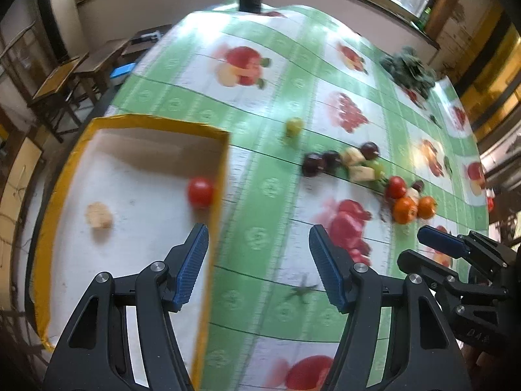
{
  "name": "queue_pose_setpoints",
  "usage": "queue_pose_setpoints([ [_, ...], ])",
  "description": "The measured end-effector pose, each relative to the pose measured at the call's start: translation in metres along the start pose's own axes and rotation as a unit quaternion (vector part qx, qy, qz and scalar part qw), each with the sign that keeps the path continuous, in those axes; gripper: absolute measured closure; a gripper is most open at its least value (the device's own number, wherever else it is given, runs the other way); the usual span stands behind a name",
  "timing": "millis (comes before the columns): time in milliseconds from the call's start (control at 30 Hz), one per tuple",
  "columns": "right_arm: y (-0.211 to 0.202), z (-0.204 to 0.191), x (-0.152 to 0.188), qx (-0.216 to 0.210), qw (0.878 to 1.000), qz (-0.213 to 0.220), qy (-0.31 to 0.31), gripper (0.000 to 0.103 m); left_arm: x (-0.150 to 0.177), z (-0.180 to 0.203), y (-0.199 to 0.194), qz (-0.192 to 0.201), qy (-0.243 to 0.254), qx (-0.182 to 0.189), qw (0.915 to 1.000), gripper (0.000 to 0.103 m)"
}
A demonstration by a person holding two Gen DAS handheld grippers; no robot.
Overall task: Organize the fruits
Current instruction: 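Move both open grippers back toward the row of fruits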
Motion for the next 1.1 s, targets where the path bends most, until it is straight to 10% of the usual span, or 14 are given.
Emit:
queue_pose_setpoints([
  [1100, -0.017, 0.113, 0.055, 0.042, 0.995, -0.020, 0.089, 0.055, -0.006, 0.087, 0.058, -0.046, 0.065, 0.022, 0.9966, 0.038],
])
Point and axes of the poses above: each gripper's, at about its wrist camera, not at the fingertips, and y roughly the way its jaws point, z to its right, x to its underside, the point moved 3 cm from there along y, roughly the way its jaws point, and after that the axes turned 8 degrees about x, right-handed, at the moved point
